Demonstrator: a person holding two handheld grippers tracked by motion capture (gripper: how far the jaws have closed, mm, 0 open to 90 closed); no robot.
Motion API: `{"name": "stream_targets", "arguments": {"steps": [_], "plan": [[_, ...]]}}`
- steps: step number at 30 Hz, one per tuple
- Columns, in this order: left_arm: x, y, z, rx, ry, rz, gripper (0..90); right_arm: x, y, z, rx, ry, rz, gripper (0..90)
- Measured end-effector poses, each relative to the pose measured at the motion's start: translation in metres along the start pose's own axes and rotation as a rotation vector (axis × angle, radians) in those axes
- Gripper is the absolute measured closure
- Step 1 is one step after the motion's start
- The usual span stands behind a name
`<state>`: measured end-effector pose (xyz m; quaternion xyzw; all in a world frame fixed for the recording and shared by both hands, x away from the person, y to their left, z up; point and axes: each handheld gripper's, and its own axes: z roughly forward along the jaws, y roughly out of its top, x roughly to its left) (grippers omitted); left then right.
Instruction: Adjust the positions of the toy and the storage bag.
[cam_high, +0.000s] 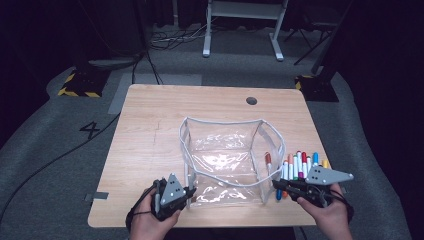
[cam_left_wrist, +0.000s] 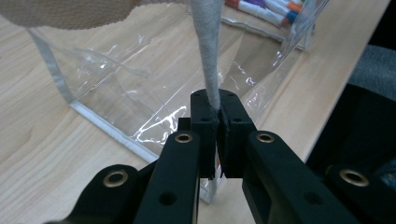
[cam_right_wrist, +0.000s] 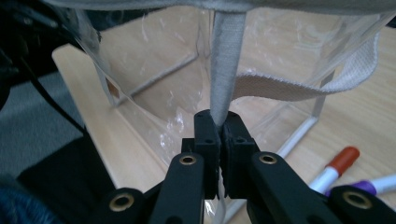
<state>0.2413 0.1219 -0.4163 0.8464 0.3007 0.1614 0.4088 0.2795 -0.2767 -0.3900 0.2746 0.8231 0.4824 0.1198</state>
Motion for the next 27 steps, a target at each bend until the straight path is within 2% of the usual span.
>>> {"name": "stream_targets", "arguments": {"steps": [1, 6, 9, 12, 13, 14, 16, 17, 18, 20, 22, 24, 27], "plan": [[-0.004, -0.001, -0.001, 0.002, -0.004, 0.008, 86.3, 0.004, -0.001, -0.003, 0.015, 0.002, -0.014, 86.7], [-0.018, -0.003, -0.005, 0.020, -0.057, 0.036, 84.8, 0.019, -0.008, -0.017, 0.037, 0.003, -0.013, 86.6], [-0.019, -0.001, -0.007, 0.017, -0.053, 0.039, 83.1, 0.024, -0.011, -0.020, 0.055, 0.000, -0.014, 86.6], [-0.017, -0.001, -0.010, 0.008, -0.080, 0.024, 78.8, 0.026, -0.011, -0.021, 0.065, 0.008, -0.014, 86.3], [-0.016, 0.000, -0.011, 0.003, -0.090, 0.013, 72.4, 0.026, -0.011, -0.021, 0.070, 0.014, -0.017, 83.6], [-0.016, 0.000, -0.011, -0.006, -0.088, 0.023, 65.2, 0.025, -0.010, -0.020, 0.081, 0.028, -0.018, 78.4], [-0.015, 0.001, -0.012, -0.006, -0.051, 0.050, 51.6, 0.024, -0.010, -0.019, 0.084, 0.045, -0.004, 70.4], [-0.014, 0.001, -0.013, 0.005, -0.044, 0.045, 47.0, 0.024, -0.010, -0.019, 0.094, 0.048, 0.003, 64.1], [-0.012, 0.001, -0.014, 0.011, -0.048, 0.029, 44.5, 0.023, -0.010, -0.018, 0.113, 0.049, 0.005, 60.7], [-0.009, 0.002, -0.019, 0.016, -0.054, -0.003, 40.9, 0.023, -0.010, -0.021, 0.105, 0.035, 0.015, 56.2], [-0.005, 0.003, -0.024, 0.015, -0.045, 0.002, 39.0, 0.020, -0.009, -0.024, 0.106, 0.034, 0.028, 51.4], [0.000, 0.005, -0.027, 0.007, -0.042, 0.007, 36.3, 0.017, -0.009, -0.028, 0.115, 0.023, -0.003, 50.8], [0.011, 0.008, -0.035, -0.001, -0.033, 0.000, 35.3, 0.011, -0.009, -0.035, 0.113, 0.012, 0.018, 48.3]]}}
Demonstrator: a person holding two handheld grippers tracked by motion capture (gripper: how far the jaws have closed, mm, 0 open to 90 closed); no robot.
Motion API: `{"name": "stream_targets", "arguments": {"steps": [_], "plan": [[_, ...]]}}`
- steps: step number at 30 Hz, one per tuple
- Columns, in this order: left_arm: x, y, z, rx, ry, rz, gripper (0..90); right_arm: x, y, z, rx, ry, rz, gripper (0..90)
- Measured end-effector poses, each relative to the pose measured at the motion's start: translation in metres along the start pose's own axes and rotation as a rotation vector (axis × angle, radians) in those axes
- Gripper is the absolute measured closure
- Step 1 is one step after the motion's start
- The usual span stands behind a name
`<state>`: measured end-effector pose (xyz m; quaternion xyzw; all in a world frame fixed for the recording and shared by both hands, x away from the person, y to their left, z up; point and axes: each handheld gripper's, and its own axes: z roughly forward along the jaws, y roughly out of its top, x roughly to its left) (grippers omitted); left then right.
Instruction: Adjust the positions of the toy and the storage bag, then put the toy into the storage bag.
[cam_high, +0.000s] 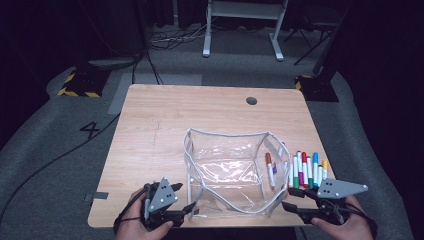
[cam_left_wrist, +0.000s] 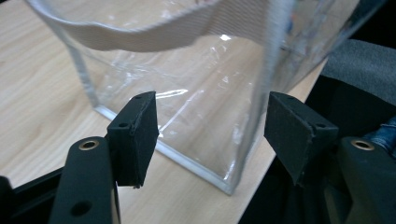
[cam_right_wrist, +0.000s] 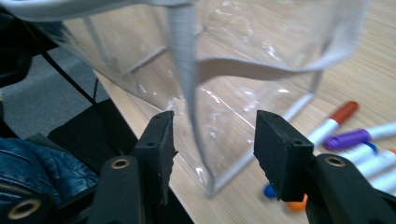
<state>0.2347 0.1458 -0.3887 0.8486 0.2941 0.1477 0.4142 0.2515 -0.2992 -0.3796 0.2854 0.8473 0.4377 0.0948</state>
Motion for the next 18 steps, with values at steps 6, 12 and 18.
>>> {"name": "stream_targets", "arguments": {"steps": [6, 12, 18], "plan": [[0.033, -0.004, -0.001, -0.011, 0.098, -0.037, 33.0, -0.019, -0.007, -0.014, -0.039, -0.096, 0.059, 47.4], [0.069, -0.018, 0.021, 0.013, 0.174, -0.104, 30.8, -0.039, -0.016, -0.022, -0.076, -0.209, 0.112, 45.7], [0.095, -0.049, 0.047, 0.065, 0.236, -0.181, 28.3, -0.072, -0.033, -0.028, -0.066, -0.311, 0.239, 45.0]]}}
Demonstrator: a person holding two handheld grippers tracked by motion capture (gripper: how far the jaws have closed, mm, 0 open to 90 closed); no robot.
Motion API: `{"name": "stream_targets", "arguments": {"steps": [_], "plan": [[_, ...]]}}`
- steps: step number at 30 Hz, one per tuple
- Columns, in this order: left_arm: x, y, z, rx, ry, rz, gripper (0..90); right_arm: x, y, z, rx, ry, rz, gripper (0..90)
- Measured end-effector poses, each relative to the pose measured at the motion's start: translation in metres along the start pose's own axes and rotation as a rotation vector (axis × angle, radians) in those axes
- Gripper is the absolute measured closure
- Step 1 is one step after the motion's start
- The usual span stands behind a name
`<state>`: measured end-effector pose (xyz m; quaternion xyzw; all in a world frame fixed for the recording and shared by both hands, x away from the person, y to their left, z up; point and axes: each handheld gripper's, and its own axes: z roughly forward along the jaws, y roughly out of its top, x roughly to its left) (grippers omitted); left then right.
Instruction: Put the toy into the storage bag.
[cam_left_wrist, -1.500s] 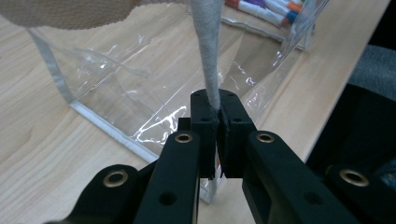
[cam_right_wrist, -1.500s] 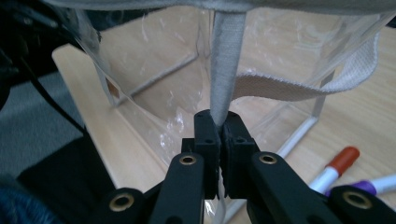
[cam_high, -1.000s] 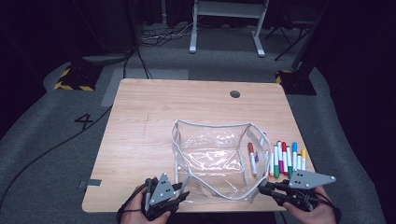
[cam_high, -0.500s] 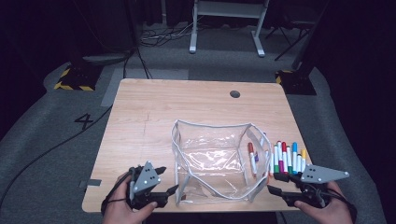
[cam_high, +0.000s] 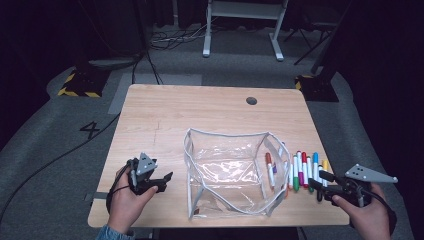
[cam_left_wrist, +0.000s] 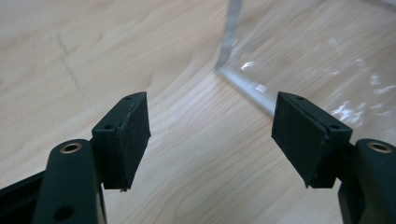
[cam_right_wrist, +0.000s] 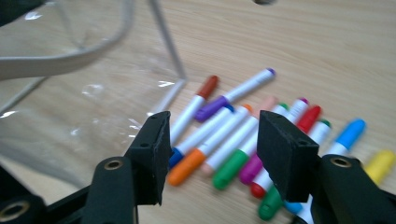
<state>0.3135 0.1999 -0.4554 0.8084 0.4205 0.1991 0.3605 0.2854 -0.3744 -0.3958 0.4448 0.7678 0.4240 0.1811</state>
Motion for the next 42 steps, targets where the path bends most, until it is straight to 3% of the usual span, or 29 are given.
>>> {"name": "stream_targets", "arguments": {"steps": [5, 8, 11, 12, 14, 18, 21, 23, 30, 38, 42], "plan": [[0.008, -0.019, 0.017, 0.059, 0.009, -0.007, 27.4, -0.032, -0.008, 0.007, 0.049, -0.056, 0.127, 44.5], [0.010, -0.026, 0.025, 0.067, 0.015, -0.030, 26.9, -0.053, -0.009, 0.010, 0.115, -0.123, 0.149, 44.2], [0.008, -0.030, 0.032, 0.093, 0.022, -0.023, 24.4, -0.073, -0.011, 0.014, 0.195, -0.181, 0.162, 44.9], [0.008, -0.031, 0.034, 0.113, 0.019, -0.012, 23.6, -0.079, -0.013, 0.016, 0.223, -0.189, 0.171, 46.4], [0.006, -0.035, 0.039, 0.080, -0.020, -0.046, 19.0, -0.088, -0.017, 0.022, 0.271, -0.180, 0.187, 48.7], [0.006, -0.035, 0.040, 0.078, -0.020, -0.048, 16.9, -0.102, -0.020, 0.040, 0.332, -0.180, 0.220, 52.6], [0.003, -0.035, 0.040, 0.079, 0.003, -0.067, 16.4, -0.107, -0.018, 0.050, 0.371, -0.179, 0.235, 58.0], [0.001, -0.035, 0.040, 0.079, 0.016, -0.077, 16.5, -0.112, -0.018, 0.054, 0.390, -0.166, 0.275, 60.5], [0.000, -0.035, 0.040, 0.077, 0.021, -0.083, 16.4, -0.120, -0.022, 0.065, 0.448, -0.211, 0.298, 63.8], [0.000, -0.035, 0.040, 0.078, 0.020, -0.081, 16.3, -0.114, -0.015, 0.074, 0.498, -0.257, 0.257, 67.1], [0.000, -0.035, 0.040, 0.078, 0.018, -0.080, 16.2, -0.112, -0.009, 0.080, 0.533, -0.305, 0.244, 72.6]]}}
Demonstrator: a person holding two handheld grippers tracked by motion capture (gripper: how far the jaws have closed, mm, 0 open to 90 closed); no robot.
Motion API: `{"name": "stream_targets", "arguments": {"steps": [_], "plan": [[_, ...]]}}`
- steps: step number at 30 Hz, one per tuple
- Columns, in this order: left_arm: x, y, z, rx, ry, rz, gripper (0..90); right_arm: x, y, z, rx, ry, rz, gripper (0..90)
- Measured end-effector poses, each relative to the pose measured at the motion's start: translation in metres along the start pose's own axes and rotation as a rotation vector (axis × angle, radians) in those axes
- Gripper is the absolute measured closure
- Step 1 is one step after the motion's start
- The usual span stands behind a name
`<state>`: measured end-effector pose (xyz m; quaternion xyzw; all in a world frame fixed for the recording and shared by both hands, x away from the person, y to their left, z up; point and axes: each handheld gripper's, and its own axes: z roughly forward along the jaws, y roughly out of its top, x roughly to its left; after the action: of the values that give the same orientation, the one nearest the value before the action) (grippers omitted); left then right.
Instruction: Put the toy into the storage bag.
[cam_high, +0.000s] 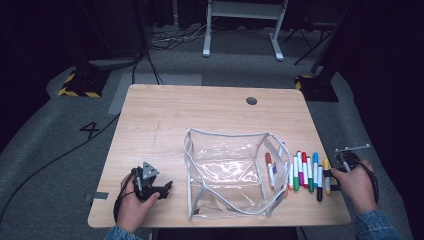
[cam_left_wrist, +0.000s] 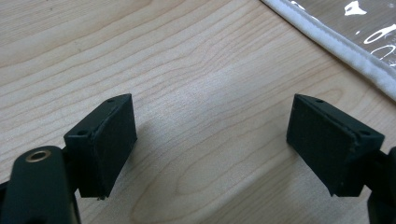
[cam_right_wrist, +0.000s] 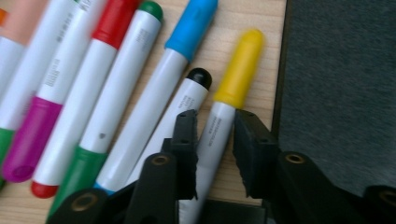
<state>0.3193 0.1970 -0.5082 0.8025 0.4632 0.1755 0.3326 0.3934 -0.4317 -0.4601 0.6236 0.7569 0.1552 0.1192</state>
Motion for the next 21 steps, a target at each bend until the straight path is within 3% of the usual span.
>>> {"name": "stream_targets", "arguments": {"steps": [3, 10, 13, 21], "plan": [[0.000, 0.000, 0.000, 0.000, 0.000, 0.000, 16.2, 0.003, 0.004, 0.006, 0.048, -0.032, -0.015, 75.8], [0.000, 0.000, 0.000, 0.003, -0.003, 0.004, 15.9, 0.001, 0.003, 0.005, 0.028, -0.030, 0.026, 76.9], [0.001, 0.000, 0.000, 0.002, -0.002, 0.009, 15.8, -0.001, 0.003, -0.007, -0.013, -0.021, 0.021, 76.9], [0.000, 0.000, 0.000, 0.002, -0.005, 0.000, 15.4, 0.001, 0.014, -0.056, -0.140, 0.060, -0.017, 76.9]]}}
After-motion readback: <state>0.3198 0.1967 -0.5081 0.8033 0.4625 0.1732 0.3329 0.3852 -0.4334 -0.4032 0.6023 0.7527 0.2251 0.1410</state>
